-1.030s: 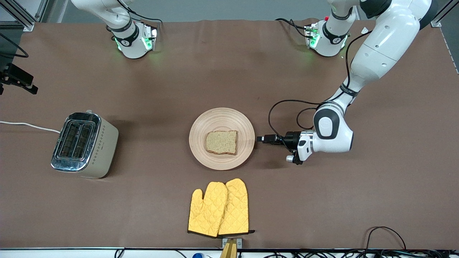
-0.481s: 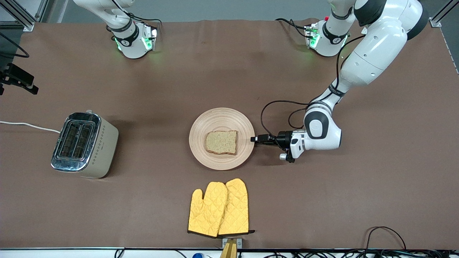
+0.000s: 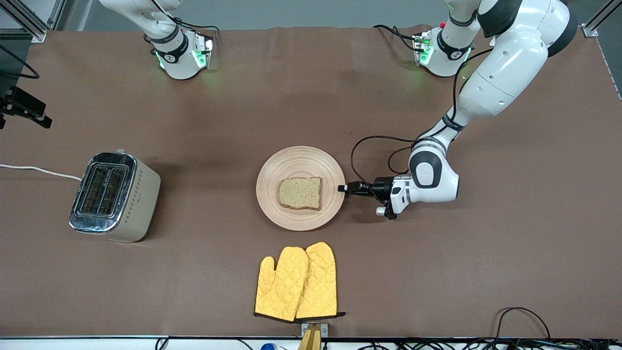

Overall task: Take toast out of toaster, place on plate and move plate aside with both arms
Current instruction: 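Retract the right gripper while the left gripper reaches the plate rim, then grip the plate rim with the left gripper and slide it sideways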

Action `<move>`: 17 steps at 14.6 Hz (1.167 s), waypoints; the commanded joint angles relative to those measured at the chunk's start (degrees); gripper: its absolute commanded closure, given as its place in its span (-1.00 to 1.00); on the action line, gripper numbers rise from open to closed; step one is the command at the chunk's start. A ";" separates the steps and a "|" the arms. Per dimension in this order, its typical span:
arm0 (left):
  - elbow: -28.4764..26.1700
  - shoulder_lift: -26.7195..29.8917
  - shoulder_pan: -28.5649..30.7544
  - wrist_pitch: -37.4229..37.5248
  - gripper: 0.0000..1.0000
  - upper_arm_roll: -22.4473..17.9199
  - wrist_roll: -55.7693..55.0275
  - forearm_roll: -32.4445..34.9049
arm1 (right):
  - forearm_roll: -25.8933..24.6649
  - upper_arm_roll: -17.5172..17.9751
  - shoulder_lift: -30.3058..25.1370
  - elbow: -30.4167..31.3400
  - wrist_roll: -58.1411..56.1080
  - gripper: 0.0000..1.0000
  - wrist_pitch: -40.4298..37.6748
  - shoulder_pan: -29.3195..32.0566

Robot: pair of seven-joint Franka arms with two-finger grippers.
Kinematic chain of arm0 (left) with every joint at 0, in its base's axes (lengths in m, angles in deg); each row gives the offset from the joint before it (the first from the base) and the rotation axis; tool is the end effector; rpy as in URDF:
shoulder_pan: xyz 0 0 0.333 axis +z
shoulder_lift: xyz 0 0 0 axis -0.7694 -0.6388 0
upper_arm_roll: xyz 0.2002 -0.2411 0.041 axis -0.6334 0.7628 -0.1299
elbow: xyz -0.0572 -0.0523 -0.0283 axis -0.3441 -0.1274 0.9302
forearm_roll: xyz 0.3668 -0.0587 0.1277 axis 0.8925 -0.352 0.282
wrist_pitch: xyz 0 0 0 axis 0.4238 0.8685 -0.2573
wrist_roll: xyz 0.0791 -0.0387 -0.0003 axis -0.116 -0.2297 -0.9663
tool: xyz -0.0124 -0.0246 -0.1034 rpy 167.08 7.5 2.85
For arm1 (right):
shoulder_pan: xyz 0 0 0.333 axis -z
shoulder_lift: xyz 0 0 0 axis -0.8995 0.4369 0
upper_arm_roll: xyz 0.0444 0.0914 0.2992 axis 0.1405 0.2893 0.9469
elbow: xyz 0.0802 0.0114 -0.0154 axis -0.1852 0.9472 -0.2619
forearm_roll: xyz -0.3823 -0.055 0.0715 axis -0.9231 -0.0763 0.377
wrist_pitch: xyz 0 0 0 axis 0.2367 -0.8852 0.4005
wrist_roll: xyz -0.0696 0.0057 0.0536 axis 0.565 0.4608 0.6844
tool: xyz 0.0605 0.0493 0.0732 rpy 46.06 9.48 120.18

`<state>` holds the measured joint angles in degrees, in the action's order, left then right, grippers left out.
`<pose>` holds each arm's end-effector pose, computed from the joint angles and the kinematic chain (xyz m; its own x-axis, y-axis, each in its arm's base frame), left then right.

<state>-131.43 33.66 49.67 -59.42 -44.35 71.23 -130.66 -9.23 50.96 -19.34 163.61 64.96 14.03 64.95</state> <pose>0.5656 -0.2841 0.1110 0.9881 -0.0862 -0.1274 0.0754 -0.4506 0.8895 0.5440 -0.0422 0.6621 0.9995 0.0062 0.0309 0.0061 -1.0000 0.0025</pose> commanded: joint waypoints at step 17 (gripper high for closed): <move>-6.24 14.58 7.12 1.28 1.00 0.26 0.70 -0.55 | -0.68 1.37 0.05 0.41 0.64 -1.00 0.62 0.99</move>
<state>-133.77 42.22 54.33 -60.90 -44.37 73.67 -130.89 -9.23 51.42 -18.96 163.63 64.96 14.42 65.14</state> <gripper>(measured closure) 0.912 0.000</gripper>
